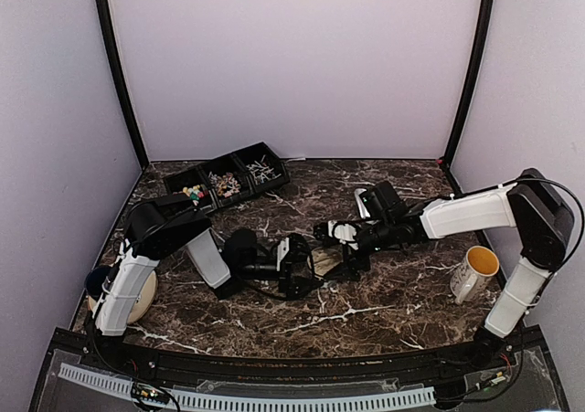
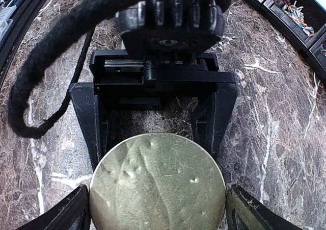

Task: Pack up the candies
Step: Screw the box lid onto the packing box.

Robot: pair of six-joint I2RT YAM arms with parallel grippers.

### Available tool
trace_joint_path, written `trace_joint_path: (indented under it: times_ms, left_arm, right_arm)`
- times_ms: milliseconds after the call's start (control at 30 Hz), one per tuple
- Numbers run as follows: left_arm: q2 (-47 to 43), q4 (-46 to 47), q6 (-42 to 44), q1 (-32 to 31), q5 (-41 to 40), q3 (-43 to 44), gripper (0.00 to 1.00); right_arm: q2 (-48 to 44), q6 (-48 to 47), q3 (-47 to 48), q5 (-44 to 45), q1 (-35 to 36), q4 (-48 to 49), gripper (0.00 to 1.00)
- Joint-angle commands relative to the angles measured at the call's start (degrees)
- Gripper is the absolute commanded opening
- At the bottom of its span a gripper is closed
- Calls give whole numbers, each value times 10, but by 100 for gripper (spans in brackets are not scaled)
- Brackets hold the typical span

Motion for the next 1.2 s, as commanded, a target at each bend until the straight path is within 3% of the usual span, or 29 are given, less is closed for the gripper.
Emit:
trace_joint_path:
  times_ms: [0, 433, 667, 933, 1133, 1167]
  left_arm:
    - [41, -87, 17, 10, 13, -22, 83]
    - [43, -90, 12, 10, 2, -19, 83]
    - [42, -92, 5, 10, -37, -17, 83]
    - [42, -91, 2, 10, -49, -18, 83]
    - [42, -91, 1, 10, -54, -19, 83]
    - [42, -91, 1, 10, -55, -19, 83]
  right_arm:
    - [15, -11, 23, -14, -6, -20, 91]
    - [27, 52, 15, -4, -8, 4, 80]
    - [3, 135, -35, 31, -3, 63, 77]
    - [-14, 249, -79, 130, 38, 126, 75]
    - [-17, 254, -95, 132, 89, 168, 75]
    - [-16, 330, -94, 223, 97, 175, 75]
